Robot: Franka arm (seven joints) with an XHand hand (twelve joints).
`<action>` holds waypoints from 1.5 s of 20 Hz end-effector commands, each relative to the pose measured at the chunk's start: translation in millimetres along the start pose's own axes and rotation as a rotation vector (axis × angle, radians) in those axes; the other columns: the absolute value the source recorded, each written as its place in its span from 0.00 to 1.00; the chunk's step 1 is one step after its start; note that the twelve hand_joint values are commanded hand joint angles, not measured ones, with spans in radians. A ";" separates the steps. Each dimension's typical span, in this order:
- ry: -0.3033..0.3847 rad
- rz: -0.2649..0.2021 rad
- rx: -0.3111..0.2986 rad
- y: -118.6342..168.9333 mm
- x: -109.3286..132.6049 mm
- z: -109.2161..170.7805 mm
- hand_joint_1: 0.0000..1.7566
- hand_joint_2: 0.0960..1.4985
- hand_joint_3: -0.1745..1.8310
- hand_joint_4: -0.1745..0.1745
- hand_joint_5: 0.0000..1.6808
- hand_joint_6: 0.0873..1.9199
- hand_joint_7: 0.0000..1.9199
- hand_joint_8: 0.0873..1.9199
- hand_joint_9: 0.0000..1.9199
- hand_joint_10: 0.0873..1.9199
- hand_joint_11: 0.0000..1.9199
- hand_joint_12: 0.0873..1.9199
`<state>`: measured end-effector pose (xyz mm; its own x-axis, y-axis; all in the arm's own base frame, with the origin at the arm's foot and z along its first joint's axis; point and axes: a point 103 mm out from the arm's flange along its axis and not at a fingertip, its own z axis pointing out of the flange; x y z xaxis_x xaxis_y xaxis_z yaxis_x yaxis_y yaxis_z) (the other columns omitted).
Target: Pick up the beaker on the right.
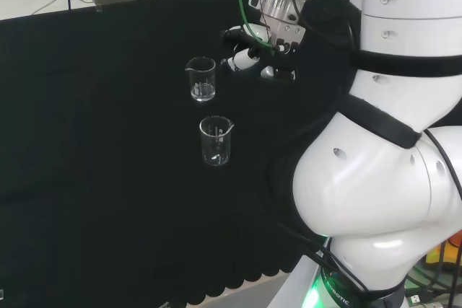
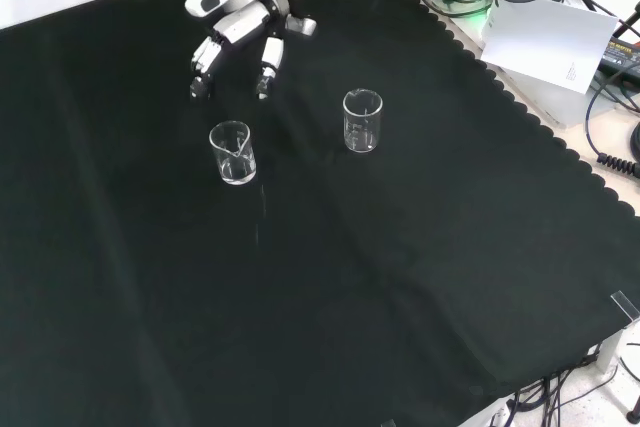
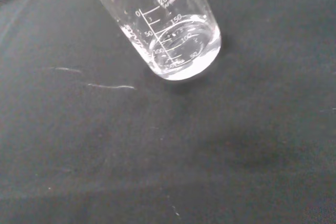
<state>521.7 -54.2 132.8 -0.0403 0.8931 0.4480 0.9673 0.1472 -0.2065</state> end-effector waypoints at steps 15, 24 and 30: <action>0.139 -0.146 0.082 37.4 24.2 48.6 0.48 0.56 0.00 0.42 0.18 0.00 0.03 0.29 0.16 0.29 0.02 0.72; 0.180 -0.159 0.049 46.2 18.7 57.5 0.52 0.57 0.00 0.42 0.23 0.00 0.06 0.30 0.18 0.30 0.02 0.72; 0.216 -0.158 -0.003 46.0 14.4 59.0 0.57 0.57 0.00 0.42 0.27 0.00 0.10 0.32 0.21 0.30 0.04 0.71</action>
<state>552.1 -8.3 81.8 -0.1414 0.7650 0.6284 0.9410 0.3010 -0.1545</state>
